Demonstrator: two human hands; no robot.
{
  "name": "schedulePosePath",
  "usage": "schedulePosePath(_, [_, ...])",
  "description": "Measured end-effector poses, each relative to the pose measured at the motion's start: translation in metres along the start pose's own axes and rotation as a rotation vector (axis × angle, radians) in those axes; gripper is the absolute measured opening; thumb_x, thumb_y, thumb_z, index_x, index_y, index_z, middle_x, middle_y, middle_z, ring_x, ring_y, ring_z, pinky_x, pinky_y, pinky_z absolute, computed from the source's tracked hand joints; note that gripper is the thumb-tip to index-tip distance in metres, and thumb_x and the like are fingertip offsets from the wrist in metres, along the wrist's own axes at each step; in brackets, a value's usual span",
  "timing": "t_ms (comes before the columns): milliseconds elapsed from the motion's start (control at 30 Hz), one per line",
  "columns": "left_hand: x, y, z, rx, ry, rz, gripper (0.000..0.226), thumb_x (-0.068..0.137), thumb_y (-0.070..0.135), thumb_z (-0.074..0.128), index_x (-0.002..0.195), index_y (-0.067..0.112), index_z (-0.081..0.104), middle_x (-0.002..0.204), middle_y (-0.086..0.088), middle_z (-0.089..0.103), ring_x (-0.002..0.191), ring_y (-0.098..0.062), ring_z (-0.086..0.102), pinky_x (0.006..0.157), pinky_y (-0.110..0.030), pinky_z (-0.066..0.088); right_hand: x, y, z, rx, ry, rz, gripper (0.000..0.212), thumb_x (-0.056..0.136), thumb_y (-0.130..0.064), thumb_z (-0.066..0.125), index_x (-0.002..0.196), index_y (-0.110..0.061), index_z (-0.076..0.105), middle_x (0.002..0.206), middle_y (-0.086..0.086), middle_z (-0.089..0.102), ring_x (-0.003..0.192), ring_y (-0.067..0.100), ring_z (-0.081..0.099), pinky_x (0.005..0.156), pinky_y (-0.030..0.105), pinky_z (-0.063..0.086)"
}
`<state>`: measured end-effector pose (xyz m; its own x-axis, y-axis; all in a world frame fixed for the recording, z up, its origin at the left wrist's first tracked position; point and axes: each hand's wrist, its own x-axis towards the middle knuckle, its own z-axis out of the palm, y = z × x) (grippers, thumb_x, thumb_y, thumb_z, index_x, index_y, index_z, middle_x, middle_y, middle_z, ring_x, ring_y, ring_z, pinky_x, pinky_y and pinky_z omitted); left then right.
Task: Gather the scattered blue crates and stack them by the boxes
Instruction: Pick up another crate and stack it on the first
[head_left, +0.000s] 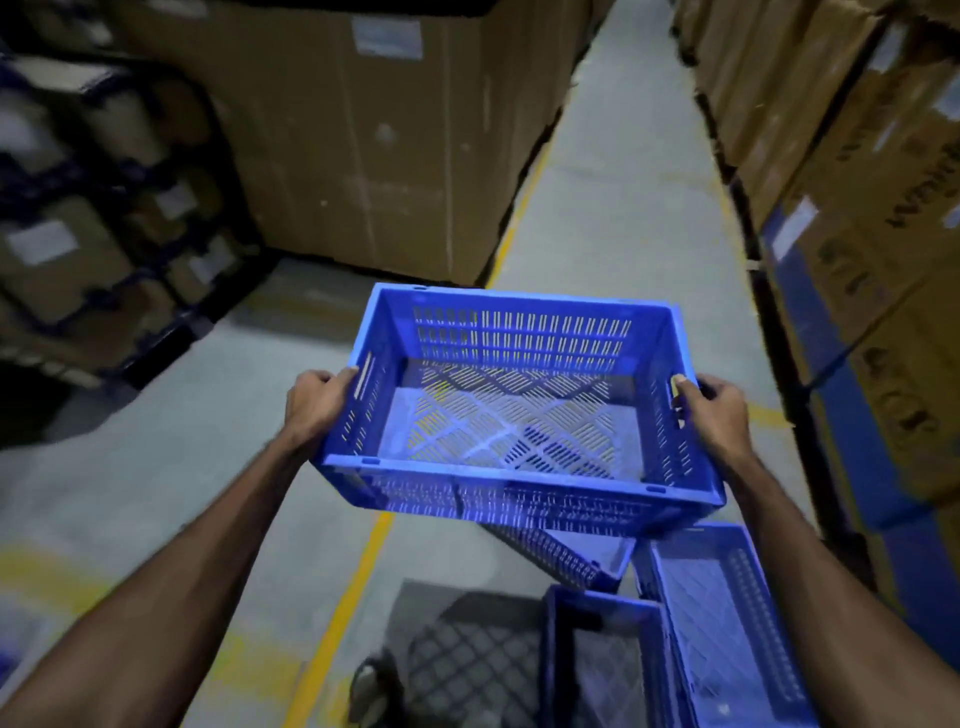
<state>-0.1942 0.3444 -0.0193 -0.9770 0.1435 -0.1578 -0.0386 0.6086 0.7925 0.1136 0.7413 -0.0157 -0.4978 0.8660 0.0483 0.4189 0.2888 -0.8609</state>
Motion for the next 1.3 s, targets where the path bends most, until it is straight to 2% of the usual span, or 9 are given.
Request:
schedulePosePath(267, [-0.035, -0.099, -0.115, -0.004, 0.234, -0.172, 0.055, 0.092, 0.05, 0.064, 0.076, -0.003, 0.07, 0.078, -0.021, 0.072, 0.073, -0.036, 0.068, 0.072, -0.045, 0.053, -0.031, -0.051, 0.123, 0.031, -0.237, -0.104, 0.031, 0.096, -0.034, 0.062, 0.079, -0.009, 0.068, 0.066, 0.01, 0.068, 0.058, 0.023, 0.06, 0.066, 0.041, 0.053])
schedulePosePath(400, [-0.057, -0.153, -0.173, -0.015, 0.33, -0.258, 0.056, 0.091, 0.048, 0.062, 0.073, -0.004, 0.065, 0.069, -0.016, 0.064, 0.071, -0.037, 0.064, 0.059, -0.04, 0.043, -0.063, -0.08, 0.189, 0.054, -0.345, -0.139, 0.031, 0.094, -0.035, 0.063, 0.077, -0.009, 0.066, 0.065, 0.01, 0.065, 0.057, 0.021, 0.058, 0.063, 0.04, 0.051])
schedulePosePath(567, [-0.095, -0.227, -0.239, -0.064, 0.446, -0.396, 0.054, 0.085, 0.052, 0.061, 0.068, 0.001, 0.062, 0.072, -0.02, 0.063, 0.072, -0.036, 0.062, 0.066, -0.043, 0.047, -0.117, -0.123, 0.269, 0.043, -0.505, -0.212, 0.025, 0.1, -0.026, 0.062, 0.082, -0.01, 0.066, 0.067, 0.009, 0.064, 0.045, 0.002, 0.053, 0.056, 0.028, 0.046])
schedulePosePath(733, [-0.14, -0.297, -0.299, -0.083, 0.563, -0.499, 0.051, 0.092, 0.046, 0.064, 0.06, 0.007, 0.055, 0.067, -0.014, 0.056, 0.069, -0.031, 0.057, 0.063, -0.041, 0.038, -0.176, -0.155, 0.35, 0.057, -0.654, -0.251, 0.019, 0.098, -0.03, 0.062, 0.091, -0.015, 0.071, 0.066, 0.002, 0.064, 0.057, 0.016, 0.056, 0.059, 0.029, 0.048])
schedulePosePath(833, [-0.168, -0.338, -0.335, -0.105, 0.632, -0.559, 0.052, 0.092, 0.046, 0.065, 0.07, -0.001, 0.064, 0.073, -0.022, 0.062, 0.07, -0.033, 0.061, 0.067, -0.045, 0.046, -0.217, -0.178, 0.393, 0.049, -0.739, -0.29, 0.022, 0.099, -0.028, 0.062, 0.096, -0.009, 0.072, 0.069, 0.004, 0.065, 0.055, 0.011, 0.056, 0.06, 0.028, 0.047])
schedulePosePath(933, [-0.199, -0.373, -0.369, -0.132, 0.712, -0.616, 0.05, 0.092, 0.046, 0.066, 0.062, 0.007, 0.057, 0.065, -0.018, 0.059, 0.067, -0.035, 0.061, 0.069, -0.049, 0.051, -0.26, -0.2, 0.433, 0.04, -0.814, -0.339, 0.024, 0.099, -0.028, 0.061, 0.09, -0.008, 0.071, 0.069, 0.006, 0.066, 0.056, 0.014, 0.058, 0.061, 0.03, 0.048])
schedulePosePath(1100, [-0.244, -0.423, -0.418, -0.181, 0.826, -0.702, 0.048, 0.093, 0.042, 0.068, 0.076, -0.003, 0.069, 0.074, -0.016, 0.066, 0.073, -0.033, 0.065, 0.069, -0.043, 0.049, -0.329, -0.233, 0.496, 0.029, -0.919, -0.404, 0.025, 0.1, -0.028, 0.061, 0.089, -0.008, 0.069, 0.067, 0.005, 0.066, 0.047, 0.002, 0.055, 0.057, 0.028, 0.046])
schedulePosePath(1200, [-0.268, -0.446, -0.445, -0.169, 0.875, -0.751, 0.047, 0.093, 0.045, 0.066, 0.067, 0.005, 0.065, 0.067, -0.013, 0.062, 0.07, -0.033, 0.061, 0.068, -0.043, 0.046, -0.365, -0.254, 0.532, 0.037, -0.989, -0.434, 0.025, 0.1, -0.029, 0.061, 0.091, -0.008, 0.07, 0.068, 0.005, 0.067, 0.046, 0.001, 0.054, 0.057, 0.029, 0.046])
schedulePosePath(1300, [-0.289, -0.464, -0.468, -0.17, 0.936, -0.801, 0.051, 0.092, 0.047, 0.065, 0.069, 0.002, 0.064, 0.065, -0.013, 0.059, 0.069, -0.033, 0.059, 0.067, -0.043, 0.044, -0.397, -0.276, 0.562, 0.042, -1.05, -0.461, 0.025, 0.1, -0.03, 0.061, 0.093, -0.008, 0.071, 0.068, 0.005, 0.067, 0.048, 0.005, 0.056, 0.057, 0.029, 0.046])
